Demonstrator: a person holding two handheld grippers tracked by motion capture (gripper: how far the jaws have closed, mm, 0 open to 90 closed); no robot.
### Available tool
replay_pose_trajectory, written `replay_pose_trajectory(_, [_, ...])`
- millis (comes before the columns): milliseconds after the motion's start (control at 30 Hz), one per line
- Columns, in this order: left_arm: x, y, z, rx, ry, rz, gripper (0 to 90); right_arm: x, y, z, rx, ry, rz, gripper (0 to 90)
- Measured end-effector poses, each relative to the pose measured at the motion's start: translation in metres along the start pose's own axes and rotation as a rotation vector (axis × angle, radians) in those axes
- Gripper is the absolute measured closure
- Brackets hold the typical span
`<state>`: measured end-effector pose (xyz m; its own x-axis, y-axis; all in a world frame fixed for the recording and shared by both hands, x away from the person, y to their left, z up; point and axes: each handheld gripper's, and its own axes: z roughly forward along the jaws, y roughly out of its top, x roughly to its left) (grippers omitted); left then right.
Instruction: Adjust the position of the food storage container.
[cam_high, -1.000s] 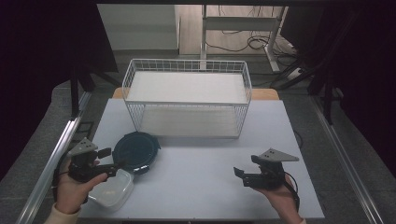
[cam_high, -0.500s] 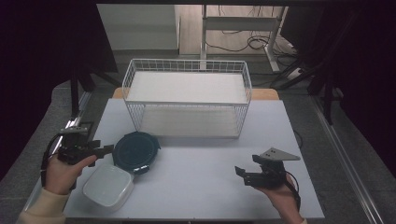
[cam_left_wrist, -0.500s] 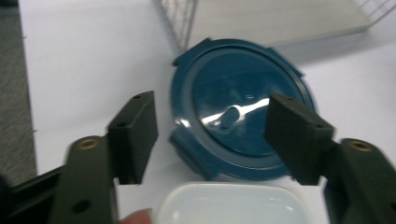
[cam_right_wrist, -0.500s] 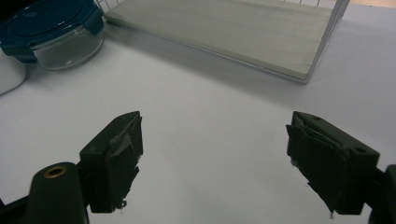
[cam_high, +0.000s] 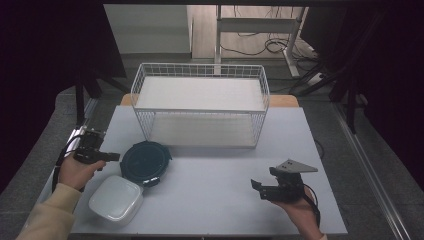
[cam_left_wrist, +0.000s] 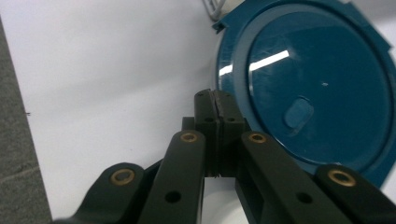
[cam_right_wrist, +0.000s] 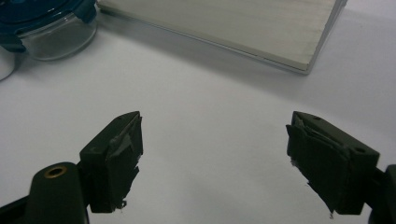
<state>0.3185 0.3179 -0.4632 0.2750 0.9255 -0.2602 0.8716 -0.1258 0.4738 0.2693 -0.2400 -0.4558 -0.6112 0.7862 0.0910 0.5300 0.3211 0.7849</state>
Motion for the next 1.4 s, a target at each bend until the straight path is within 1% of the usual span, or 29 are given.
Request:
replay_pose_trajectory(167, [0.002,0.003,0.009,0.025,-0.003,-0.012,90.0,-0.001,-0.001,0.001,0.001,-0.003,0.000,18.0])
replay_pose_trajectory(300, [0.000,0.007,0.012,0.037,-0.002,-0.005,90.0,-0.001,-0.001,0.001,0.006,-0.003,0.001,18.0])
replay_pose_trajectory(367, [-0.001,0.008,0.014,0.042,0.013,0.001,90.0,0.000,-0.002,0.002,0.008,-0.003,-0.002,18.0])
replay_pose_trajectory(467, [0.000,0.010,0.017,0.051,0.013,-0.009,90.0,0.000,-0.002,0.003,0.009,-0.003,-0.004,18.0])
replay_pose_trajectory(600, [-0.001,0.011,0.021,0.064,0.033,0.001,90.0,-0.001,-0.002,0.003,0.011,-0.004,-0.002,18.0])
replay_pose_trajectory(700, [-0.004,0.013,0.023,0.072,0.047,-0.009,90.0,-0.002,-0.002,0.003,0.011,0.004,0.008,18.1])
replay_pose_trajectory(733, [-0.004,0.013,0.023,0.075,0.050,-0.007,90.0,-0.002,-0.002,0.003,0.010,0.013,0.012,18.2])
replay_pose_trajectory(867, [-0.008,0.016,0.024,0.076,0.048,0.001,90.0,-0.001,-0.002,0.004,0.007,0.012,0.008,18.4])
replay_pose_trajectory(900, [-0.012,0.018,0.025,0.083,0.043,0.009,90.0,0.000,-0.002,0.005,0.006,0.015,0.006,18.4])
replay_pose_trajectory(967, [-0.014,0.019,0.026,0.085,0.038,0.015,90.0,0.000,-0.002,0.005,0.006,0.015,0.007,18.5])
replay_pose_trajectory(1067, [-0.023,0.021,0.030,0.089,0.007,0.023,90.0,-0.001,-0.002,0.005,0.009,0.011,0.007,18.5])
replay_pose_trajectory(1100, [-0.026,0.022,0.031,0.095,0.002,0.033,90.0,-0.002,-0.003,0.005,0.009,0.011,0.009,18.5])
replay_pose_trajectory(1233, [-0.040,0.027,0.035,0.099,0.008,0.066,90.0,-0.003,-0.003,0.005,0.010,0.010,0.009,18.5])
replay_pose_trajectory(1333, [-0.049,0.031,0.038,0.109,0.001,0.091,90.0,-0.003,-0.003,0.004,0.008,0.010,0.007,18.5])
replay_pose_trajectory(1400, [-0.053,0.033,0.039,0.115,-0.005,0.100,90.0,-0.003,-0.003,0.004,0.008,0.009,0.010,18.6])
